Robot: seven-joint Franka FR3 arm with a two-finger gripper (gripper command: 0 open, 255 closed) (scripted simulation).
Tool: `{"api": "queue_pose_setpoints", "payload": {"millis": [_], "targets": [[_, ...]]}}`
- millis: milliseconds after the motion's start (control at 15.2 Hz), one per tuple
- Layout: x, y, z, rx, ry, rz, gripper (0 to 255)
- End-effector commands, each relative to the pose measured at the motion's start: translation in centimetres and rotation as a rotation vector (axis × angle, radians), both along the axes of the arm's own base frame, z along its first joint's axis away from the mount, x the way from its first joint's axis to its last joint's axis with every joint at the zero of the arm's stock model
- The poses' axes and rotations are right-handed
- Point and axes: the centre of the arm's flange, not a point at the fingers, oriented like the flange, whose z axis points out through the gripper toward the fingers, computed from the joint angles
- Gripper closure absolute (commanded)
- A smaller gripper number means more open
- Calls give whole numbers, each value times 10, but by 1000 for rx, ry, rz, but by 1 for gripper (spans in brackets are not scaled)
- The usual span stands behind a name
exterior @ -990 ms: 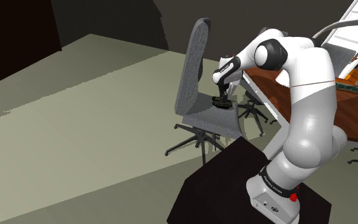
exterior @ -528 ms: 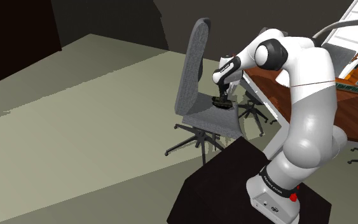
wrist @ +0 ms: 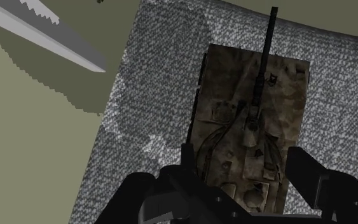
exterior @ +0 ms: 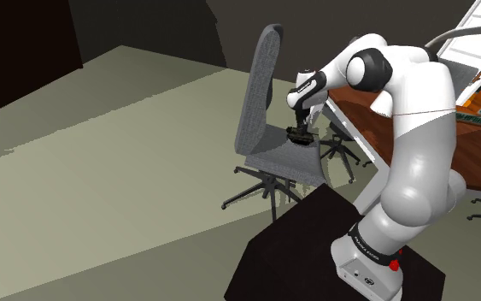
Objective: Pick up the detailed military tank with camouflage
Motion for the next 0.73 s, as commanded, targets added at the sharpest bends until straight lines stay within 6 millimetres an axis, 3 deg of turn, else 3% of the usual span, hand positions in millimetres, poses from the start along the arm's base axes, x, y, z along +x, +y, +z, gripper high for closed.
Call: {"api": "queue_pose_setpoints", "payload": {"millis": [0, 528, 660], "targets": [[0, 0, 9, 0, 0, 0, 255], [0, 0, 52, 0, 0, 0, 255], [0, 0, 52, 0, 0, 0, 255]]}}
